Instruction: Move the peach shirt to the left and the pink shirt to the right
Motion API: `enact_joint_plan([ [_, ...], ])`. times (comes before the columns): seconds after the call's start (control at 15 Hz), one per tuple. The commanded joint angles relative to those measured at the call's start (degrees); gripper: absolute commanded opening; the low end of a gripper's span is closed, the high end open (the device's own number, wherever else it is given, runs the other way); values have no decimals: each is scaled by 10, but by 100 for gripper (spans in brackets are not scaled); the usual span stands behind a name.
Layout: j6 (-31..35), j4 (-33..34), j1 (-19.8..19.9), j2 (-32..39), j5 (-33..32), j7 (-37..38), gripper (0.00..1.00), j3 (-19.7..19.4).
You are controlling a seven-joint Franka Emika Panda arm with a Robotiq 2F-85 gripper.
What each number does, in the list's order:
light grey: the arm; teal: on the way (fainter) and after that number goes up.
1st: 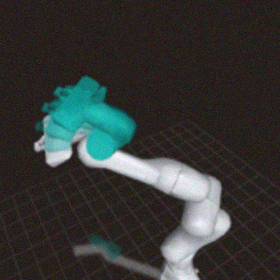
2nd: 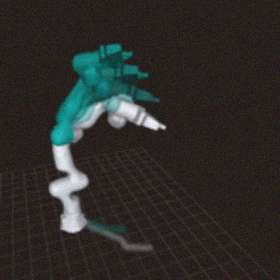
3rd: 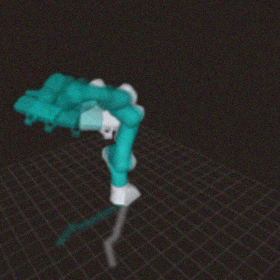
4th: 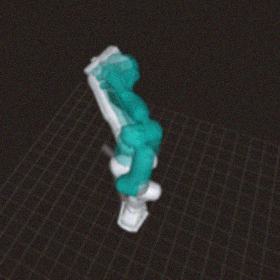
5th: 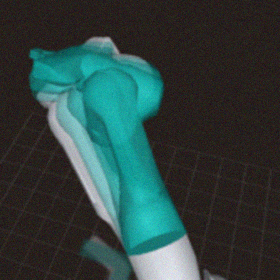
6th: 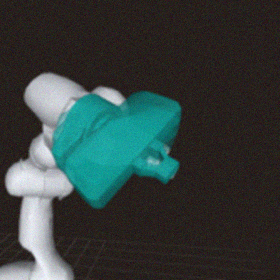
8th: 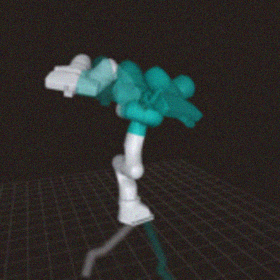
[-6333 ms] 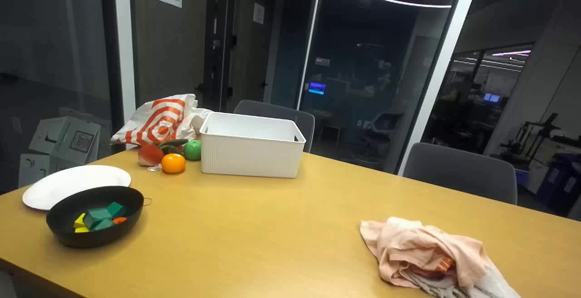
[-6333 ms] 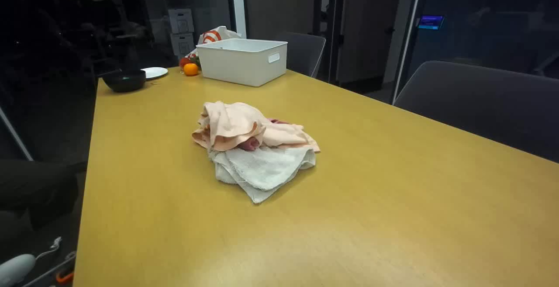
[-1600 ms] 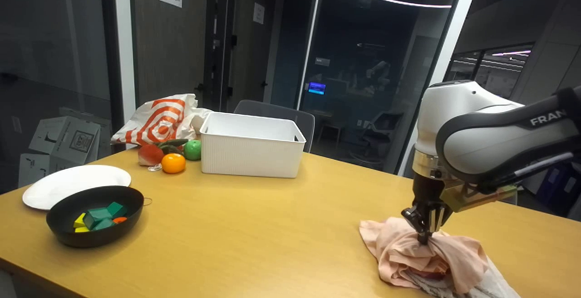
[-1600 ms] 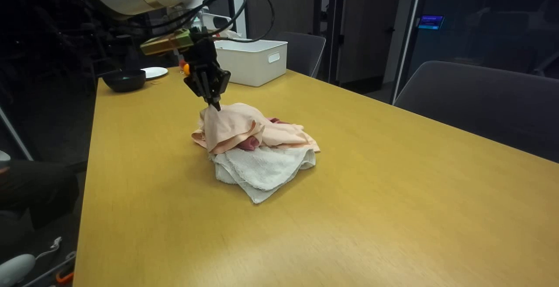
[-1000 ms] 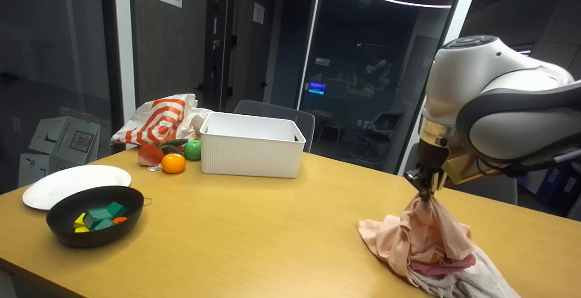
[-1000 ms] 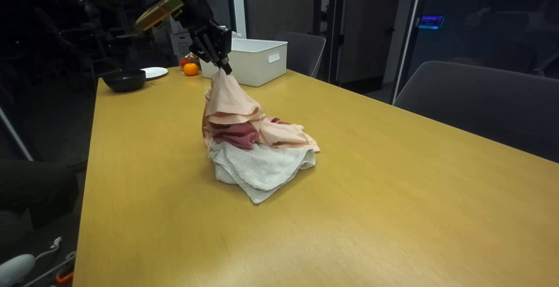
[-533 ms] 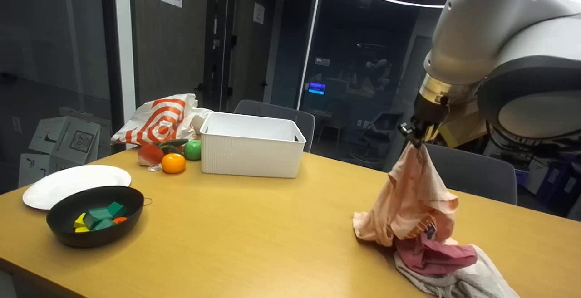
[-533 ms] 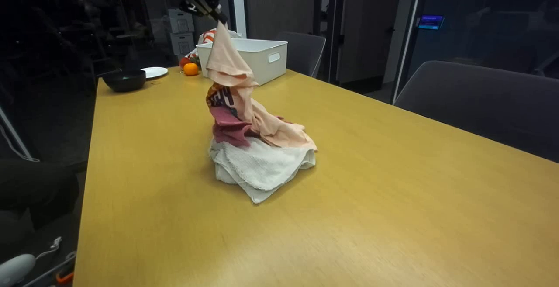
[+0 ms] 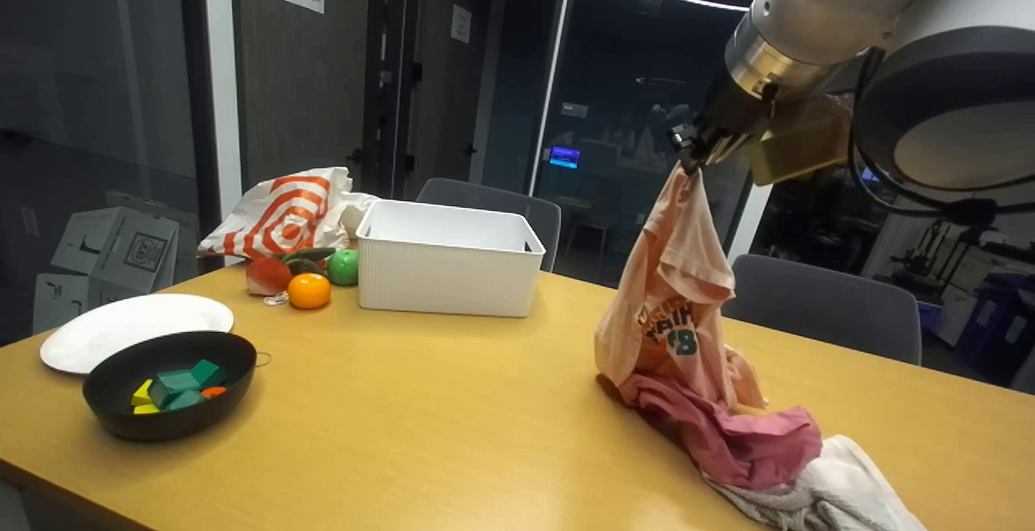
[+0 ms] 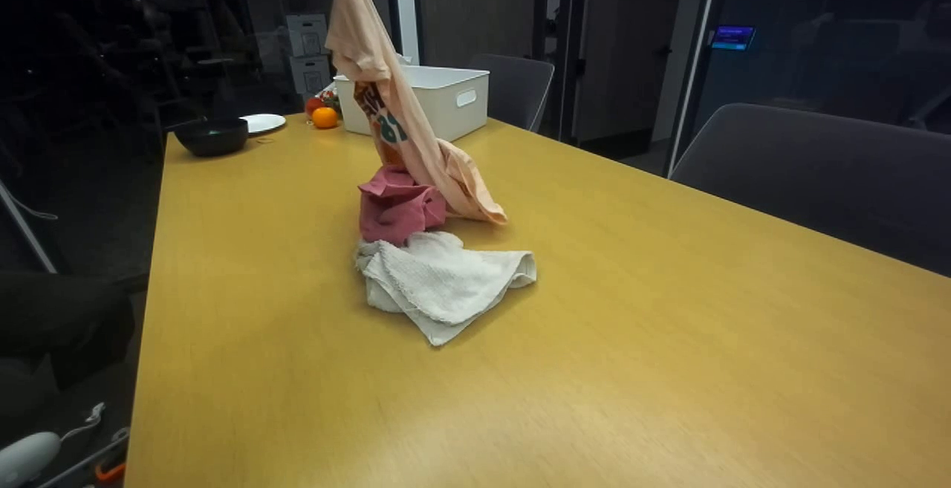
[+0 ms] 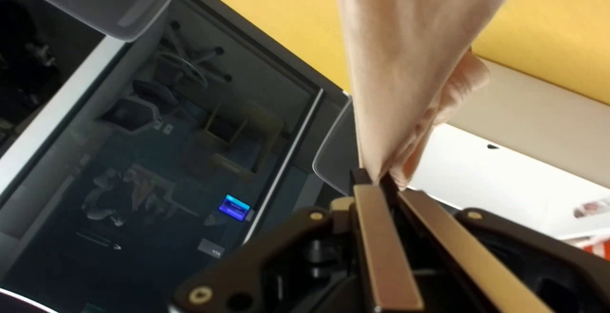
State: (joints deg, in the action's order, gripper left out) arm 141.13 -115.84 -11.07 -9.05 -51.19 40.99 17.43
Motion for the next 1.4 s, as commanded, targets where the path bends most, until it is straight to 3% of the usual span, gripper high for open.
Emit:
enact_joint_plan([
  [0.0,64,24,-5,-5,-29,28,7,9],
  [0.33,163,17,-23,-4,13,-5,6,7],
  [0.67,186,-50,-48,42,81,-72,7,7],
  [0.93,169,-56,-62,104,77,-124,7,18],
  [1.2,157,-51,-61,151,31,-156,7,16],
  [1.27,157,-50,-61,156,35,-163,30,16],
  [1.33,164,-53,-58,158,60,-178,34,19],
])
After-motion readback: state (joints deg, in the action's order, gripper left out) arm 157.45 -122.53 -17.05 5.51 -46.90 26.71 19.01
